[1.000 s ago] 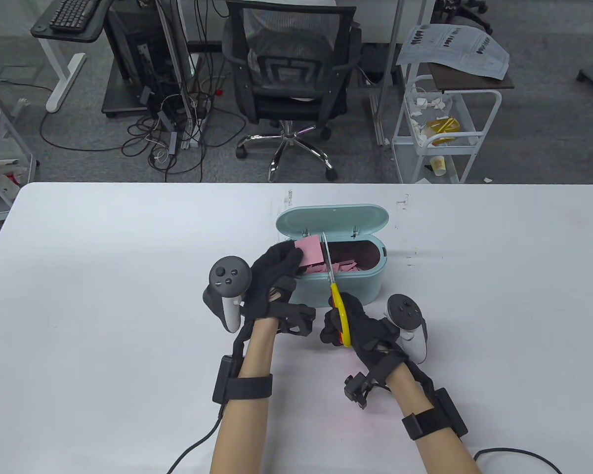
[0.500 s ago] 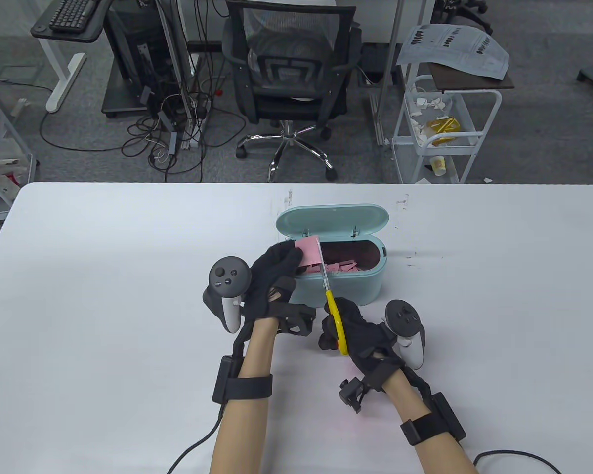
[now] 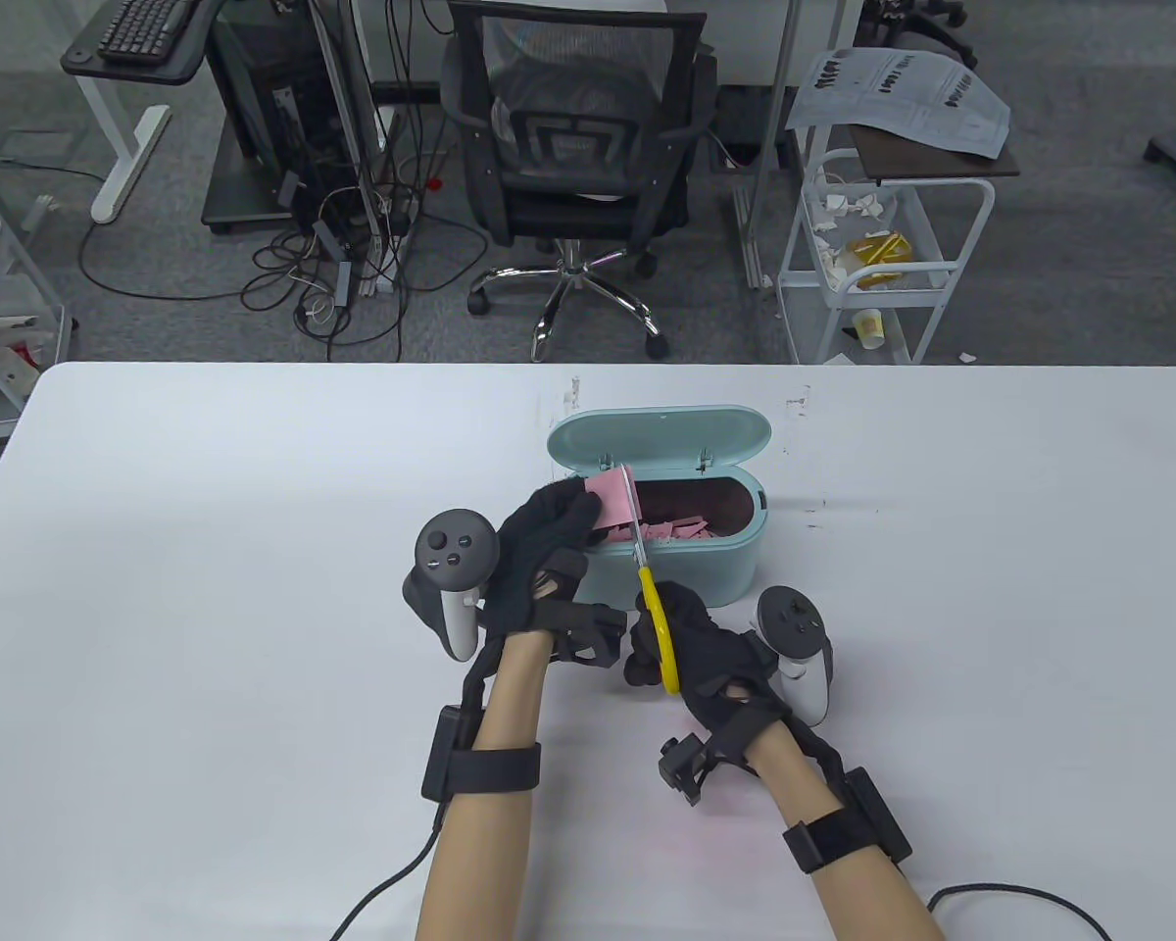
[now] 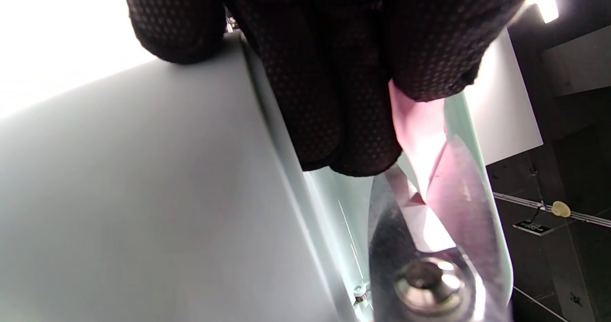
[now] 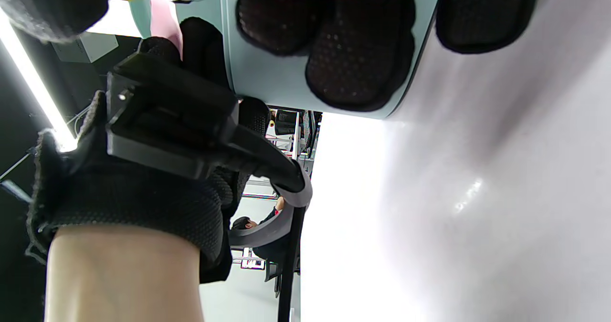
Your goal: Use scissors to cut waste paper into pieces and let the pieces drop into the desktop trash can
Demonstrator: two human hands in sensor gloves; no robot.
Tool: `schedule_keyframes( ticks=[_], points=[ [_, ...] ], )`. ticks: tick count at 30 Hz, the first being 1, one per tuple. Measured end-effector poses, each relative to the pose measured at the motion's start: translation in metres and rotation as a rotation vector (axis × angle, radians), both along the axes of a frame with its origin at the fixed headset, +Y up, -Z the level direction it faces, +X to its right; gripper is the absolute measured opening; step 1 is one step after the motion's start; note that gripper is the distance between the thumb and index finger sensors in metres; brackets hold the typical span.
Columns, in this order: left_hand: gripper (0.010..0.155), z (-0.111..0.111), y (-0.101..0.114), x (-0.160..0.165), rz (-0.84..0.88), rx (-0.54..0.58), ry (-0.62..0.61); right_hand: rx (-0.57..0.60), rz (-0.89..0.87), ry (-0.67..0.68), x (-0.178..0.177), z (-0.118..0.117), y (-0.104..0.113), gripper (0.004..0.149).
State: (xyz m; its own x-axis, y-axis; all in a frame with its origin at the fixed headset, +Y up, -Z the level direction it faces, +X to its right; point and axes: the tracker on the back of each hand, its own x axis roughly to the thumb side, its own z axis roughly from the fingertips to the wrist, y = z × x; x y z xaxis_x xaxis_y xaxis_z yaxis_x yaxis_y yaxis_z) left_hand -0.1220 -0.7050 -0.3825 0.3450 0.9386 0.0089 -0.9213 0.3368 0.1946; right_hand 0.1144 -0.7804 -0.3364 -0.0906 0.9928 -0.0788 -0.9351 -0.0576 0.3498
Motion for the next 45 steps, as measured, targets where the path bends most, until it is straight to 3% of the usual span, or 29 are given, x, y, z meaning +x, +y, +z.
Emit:
schedule_keyframes(
  ticks=[8, 24, 45],
  points=[
    [0.035, 0.0, 0.0, 0.0, 0.004, 0.001, -0.005, 0.027, 0.013, -0.041, 0.002, -0.001, 0.002, 0.077],
    [0.035, -0.001, -0.001, 0.0, -0.003, 0.002, -0.016, 0.022, 0.038, 0.003, 0.005, -0.007, 0.008, 0.085],
    [0.035, -0.002, -0.001, 0.0, -0.011, 0.003, -0.025, 0.001, 0.004, -0.044, 0.003, -0.008, 0.009, 0.079]
  ],
)
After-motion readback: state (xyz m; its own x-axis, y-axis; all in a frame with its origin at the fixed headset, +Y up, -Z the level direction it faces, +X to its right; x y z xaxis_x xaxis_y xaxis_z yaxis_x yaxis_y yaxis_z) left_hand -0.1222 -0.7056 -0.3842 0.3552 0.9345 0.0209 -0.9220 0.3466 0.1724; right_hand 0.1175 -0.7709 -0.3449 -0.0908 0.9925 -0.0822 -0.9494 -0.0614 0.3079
